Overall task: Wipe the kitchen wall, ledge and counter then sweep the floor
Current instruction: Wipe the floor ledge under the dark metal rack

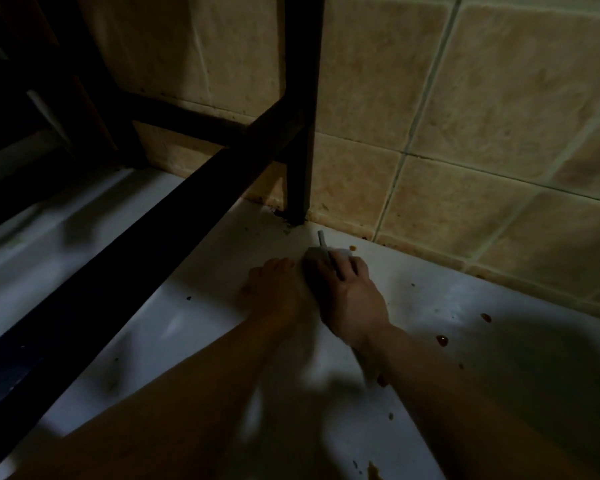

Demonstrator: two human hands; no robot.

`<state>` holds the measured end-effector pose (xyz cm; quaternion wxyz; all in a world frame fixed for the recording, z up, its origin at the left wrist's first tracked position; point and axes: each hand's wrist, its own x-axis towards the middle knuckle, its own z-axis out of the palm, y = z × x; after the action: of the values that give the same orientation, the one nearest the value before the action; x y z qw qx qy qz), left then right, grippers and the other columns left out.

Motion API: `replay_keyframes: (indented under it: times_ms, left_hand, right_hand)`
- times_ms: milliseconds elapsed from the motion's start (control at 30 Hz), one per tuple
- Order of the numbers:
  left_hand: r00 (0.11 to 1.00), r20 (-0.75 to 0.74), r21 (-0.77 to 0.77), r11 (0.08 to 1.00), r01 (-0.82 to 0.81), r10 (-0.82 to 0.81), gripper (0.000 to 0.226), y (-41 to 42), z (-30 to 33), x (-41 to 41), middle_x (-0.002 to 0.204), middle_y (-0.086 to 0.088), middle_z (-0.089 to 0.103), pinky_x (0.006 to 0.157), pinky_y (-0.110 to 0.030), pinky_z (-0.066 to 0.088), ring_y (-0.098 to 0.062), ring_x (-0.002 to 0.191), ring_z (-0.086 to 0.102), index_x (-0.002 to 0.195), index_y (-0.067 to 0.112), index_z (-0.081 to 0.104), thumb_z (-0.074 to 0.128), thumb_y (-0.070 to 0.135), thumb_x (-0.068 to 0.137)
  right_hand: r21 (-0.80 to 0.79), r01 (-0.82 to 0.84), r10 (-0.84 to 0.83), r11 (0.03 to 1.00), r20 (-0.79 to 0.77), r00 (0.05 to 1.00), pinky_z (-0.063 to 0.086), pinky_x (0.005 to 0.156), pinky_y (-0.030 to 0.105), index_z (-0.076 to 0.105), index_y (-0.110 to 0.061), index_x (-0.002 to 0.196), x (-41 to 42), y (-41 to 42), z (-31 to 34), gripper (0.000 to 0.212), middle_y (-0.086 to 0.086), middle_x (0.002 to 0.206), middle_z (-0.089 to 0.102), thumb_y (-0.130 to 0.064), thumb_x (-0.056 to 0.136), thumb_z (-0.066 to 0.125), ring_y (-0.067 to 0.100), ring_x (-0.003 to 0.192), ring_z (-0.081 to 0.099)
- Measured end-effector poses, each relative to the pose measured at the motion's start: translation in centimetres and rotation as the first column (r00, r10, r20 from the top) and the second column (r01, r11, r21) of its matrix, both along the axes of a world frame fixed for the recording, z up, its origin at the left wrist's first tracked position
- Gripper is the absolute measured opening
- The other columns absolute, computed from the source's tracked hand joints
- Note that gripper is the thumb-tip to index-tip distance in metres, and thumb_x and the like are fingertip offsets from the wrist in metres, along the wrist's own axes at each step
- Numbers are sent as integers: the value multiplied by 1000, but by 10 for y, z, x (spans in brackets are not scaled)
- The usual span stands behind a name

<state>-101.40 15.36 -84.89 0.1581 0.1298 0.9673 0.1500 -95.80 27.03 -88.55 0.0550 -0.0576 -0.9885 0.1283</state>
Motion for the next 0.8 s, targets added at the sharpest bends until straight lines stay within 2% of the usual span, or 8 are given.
replay_keyframes:
  times_ms: [67, 200, 300, 467, 633, 667, 767, 800]
  left_hand:
    - [999, 16, -53, 998, 33, -32, 62, 2, -2, 0, 150, -2, 24, 106, -39, 30, -28, 136, 25, 145, 22, 25, 56, 27, 92]
    - [997, 45, -80, 995, 60, -57, 66, -1, -2, -4, 151, -1, 17, 106, -45, 32, -31, 137, 19, 145, 23, 25, 59, 26, 89]
    - [998, 62, -56, 998, 27, -23, 69, 0, -3, -7, 151, -1, 18, 107, -45, 32, -30, 137, 20, 145, 22, 24, 61, 23, 87]
    - [999, 25, -42, 999, -27, 28, 75, 3, -9, -10, 152, -2, 19, 108, -42, 28, -29, 136, 23, 147, 20, 19, 62, 33, 87]
    - [998, 59, 1, 1000, -29, 29, 84, 0, -8, -10, 154, 0, 15, 109, -45, 29, -29, 139, 18, 148, 20, 13, 66, 27, 84]
    - [998, 62, 15, 999, -33, 32, 85, -1, -7, -9, 154, -1, 16, 109, -45, 28, -29, 139, 17, 149, 20, 12, 66, 27, 84]
    - [996, 19, 142, 986, -84, 82, 78, -1, -12, -8, 152, -3, 25, 109, -41, 26, -27, 136, 25, 148, 22, 16, 62, 35, 86]
    - [995, -11, 190, 977, -96, 99, 74, -1, -13, -7, 149, -4, 29, 108, -40, 27, -26, 134, 29, 146, 22, 20, 60, 39, 86]
  right_hand:
    - [28, 59, -59, 998, -10, 998, 46, 94, 38, 35, -19, 145, 2, 8, 3, 53, 9, 147, 30, -22, 94, 50, 31, 125, 33]
    - [53, 324, -326, 945, 36, 945, 40, 98, 40, 42, -15, 136, -3, 36, 17, 41, 8, 147, 27, -19, 96, 43, 32, 127, 27]
    - [2, 401, -399, 916, 108, 911, 37, 99, 43, 44, -15, 134, -15, 31, 21, 39, 8, 146, 28, -19, 95, 44, 35, 127, 25]
    - [-141, 100, -100, 985, 11, 995, 42, 97, 45, 43, -28, 138, -23, 8, 8, 44, -1, 146, 33, -23, 95, 48, 29, 127, 29]
    - [-48, 406, -403, 912, 66, 913, 39, 99, 45, 47, -19, 133, -24, 39, 13, 37, 5, 149, 28, -17, 97, 42, 34, 129, 25]
    - [-44, 408, -404, 912, 76, 912, 38, 100, 44, 48, -21, 132, -26, 33, 14, 36, 5, 148, 28, -18, 96, 44, 35, 129, 24]
    - [-195, 193, -191, 962, 28, 981, 38, 102, 43, 49, -39, 123, -35, -6, 13, 31, 4, 142, 33, -26, 95, 47, 33, 128, 32]
    - [-191, 70, -73, 979, -8, 997, 39, 100, 41, 46, -39, 129, -38, -17, 10, 35, 0, 143, 34, -29, 95, 47, 31, 127, 34]
